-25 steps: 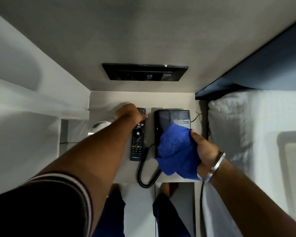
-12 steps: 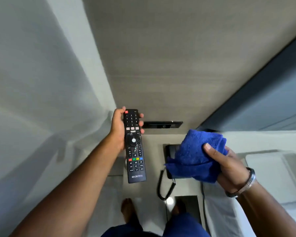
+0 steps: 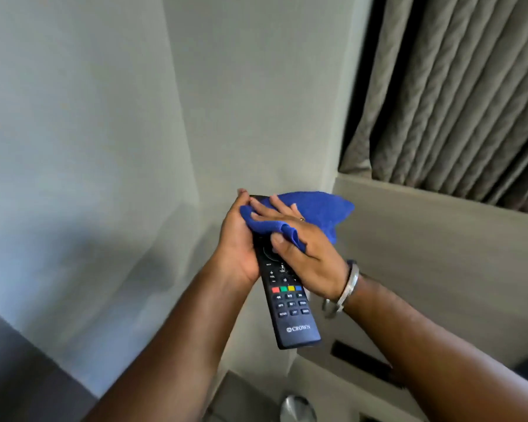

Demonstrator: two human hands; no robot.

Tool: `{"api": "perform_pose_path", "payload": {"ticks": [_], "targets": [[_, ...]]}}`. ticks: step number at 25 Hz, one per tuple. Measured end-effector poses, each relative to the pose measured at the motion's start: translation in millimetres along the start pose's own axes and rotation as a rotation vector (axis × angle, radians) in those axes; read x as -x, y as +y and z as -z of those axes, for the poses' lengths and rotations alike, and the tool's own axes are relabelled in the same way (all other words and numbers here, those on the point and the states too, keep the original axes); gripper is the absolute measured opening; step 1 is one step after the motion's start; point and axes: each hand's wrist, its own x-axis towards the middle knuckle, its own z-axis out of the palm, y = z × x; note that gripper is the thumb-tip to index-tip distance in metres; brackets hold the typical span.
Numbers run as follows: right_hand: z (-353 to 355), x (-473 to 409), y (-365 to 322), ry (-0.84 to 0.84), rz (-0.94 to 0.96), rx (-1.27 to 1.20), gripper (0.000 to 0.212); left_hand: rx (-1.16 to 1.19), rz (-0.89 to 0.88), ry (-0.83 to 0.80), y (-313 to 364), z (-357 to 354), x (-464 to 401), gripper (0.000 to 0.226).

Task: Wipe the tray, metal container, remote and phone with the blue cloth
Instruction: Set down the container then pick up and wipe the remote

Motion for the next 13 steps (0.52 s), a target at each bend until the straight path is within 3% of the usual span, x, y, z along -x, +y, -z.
{"api": "perform_pose_path", "payload": {"ticks": [3,6,10,12,13], "targets": [[-4.6,-7.7,-18.8,-0.083,0.06,-0.368,0.031,0.072,-0.1,0.088,27.8,-4.5,17.9,0.059],[-7.5,5.4,-24.1,-0.145,-0.016,-0.659,0.034,0.2,-0.173,0.174,30.3,5.9,22.2,0.056],[-1.7,23.4,-10.3,-0.239,0.026,-0.733,0.037,0.231,-0.248,0.207,18.5,27.2,18.7,0.059],[3.0,22.9,7.8,-0.078,-0.053,-0.706,0.039,0.276,-0.274,0.184,18.1,35.2,21.3,0.061],[6.9,20.3,21.0,0.077,-0.222,-0.658,0.042,0.273,-0.298,0.162,20.6,38.7,23.0,0.061]]}}
